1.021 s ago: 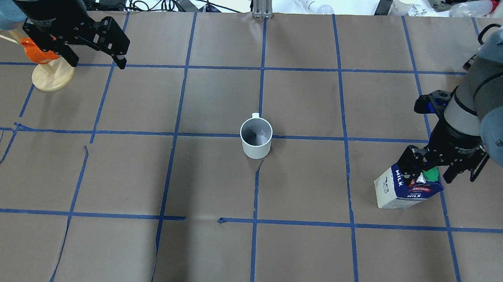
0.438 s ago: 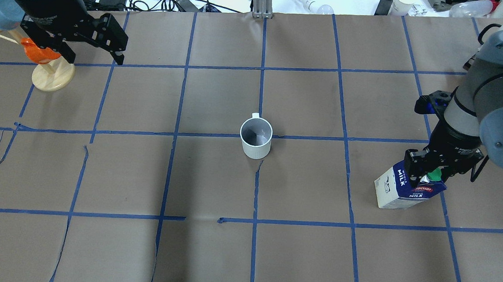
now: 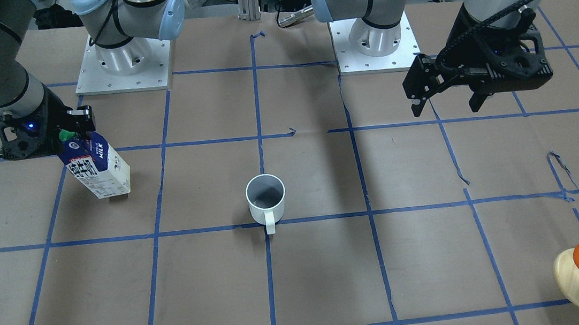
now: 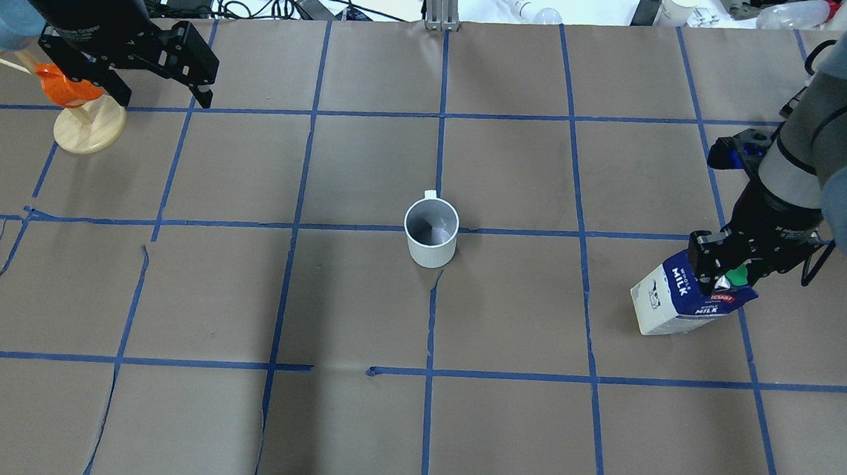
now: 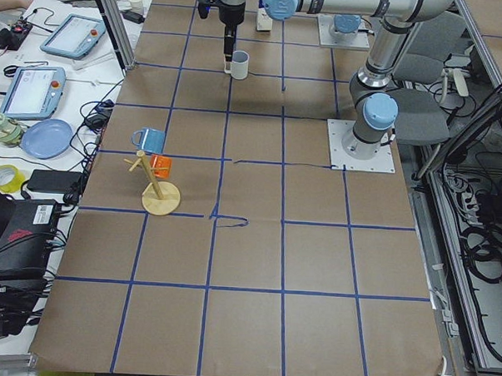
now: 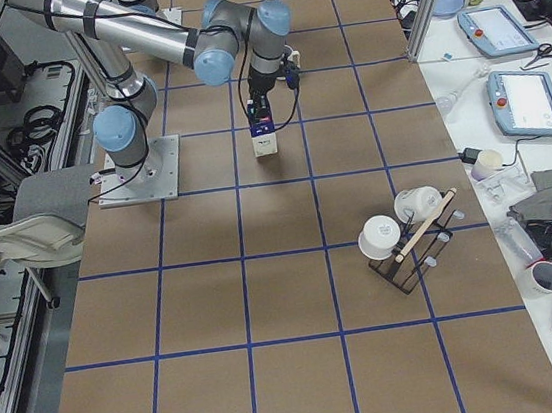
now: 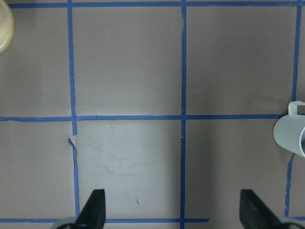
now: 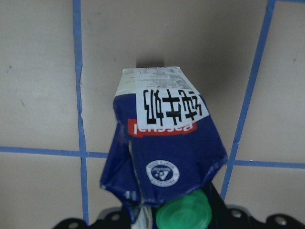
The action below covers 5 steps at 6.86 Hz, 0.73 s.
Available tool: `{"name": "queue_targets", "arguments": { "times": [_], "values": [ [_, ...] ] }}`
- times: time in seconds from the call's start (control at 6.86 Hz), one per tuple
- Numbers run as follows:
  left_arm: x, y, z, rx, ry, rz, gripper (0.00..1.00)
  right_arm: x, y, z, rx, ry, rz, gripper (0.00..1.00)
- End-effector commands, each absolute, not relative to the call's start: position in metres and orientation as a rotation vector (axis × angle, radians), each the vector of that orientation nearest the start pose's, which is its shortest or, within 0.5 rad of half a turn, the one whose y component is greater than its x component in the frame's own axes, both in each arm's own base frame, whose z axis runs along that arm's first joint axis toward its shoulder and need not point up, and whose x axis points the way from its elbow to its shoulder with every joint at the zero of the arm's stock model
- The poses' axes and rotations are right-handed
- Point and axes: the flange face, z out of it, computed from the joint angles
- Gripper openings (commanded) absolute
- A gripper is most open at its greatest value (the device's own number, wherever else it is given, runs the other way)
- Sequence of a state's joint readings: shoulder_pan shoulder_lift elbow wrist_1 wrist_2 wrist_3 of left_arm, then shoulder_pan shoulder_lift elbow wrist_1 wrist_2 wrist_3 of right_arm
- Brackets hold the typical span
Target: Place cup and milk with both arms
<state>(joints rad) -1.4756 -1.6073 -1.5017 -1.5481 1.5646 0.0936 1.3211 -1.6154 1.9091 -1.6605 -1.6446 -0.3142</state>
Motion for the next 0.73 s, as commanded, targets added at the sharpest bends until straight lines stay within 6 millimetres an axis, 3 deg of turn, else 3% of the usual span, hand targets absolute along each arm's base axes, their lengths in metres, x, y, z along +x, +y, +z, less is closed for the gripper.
{"name": "queue_targets", "arguments": {
  "times": [0.0,0.15,0.29,0.44,0.58],
  "values": [
    [-0.085,-0.523,0.507,-0.002,3.141,-0.090,1.00,0.014,-0.498,0.385,-0.072,3.118,0.225,0.44],
    [-0.085,-0.522,0.506,-0.002,3.143,-0.088,1.00,0.024,-0.531,0.396,-0.091,3.129,0.199,0.41],
    [-0.086,-0.522,0.506,0.003,3.143,-0.088,1.00,0.059,-0.559,0.396,-0.142,3.145,0.187,0.41],
    [-0.090,-0.521,0.504,0.015,3.140,-0.082,1.00,0.102,-0.568,0.396,-0.074,3.163,0.179,0.41],
    [-0.090,-0.522,0.504,0.017,3.140,-0.082,1.00,0.142,-0.565,0.390,-0.020,3.161,0.186,0.41]
  ]
}}
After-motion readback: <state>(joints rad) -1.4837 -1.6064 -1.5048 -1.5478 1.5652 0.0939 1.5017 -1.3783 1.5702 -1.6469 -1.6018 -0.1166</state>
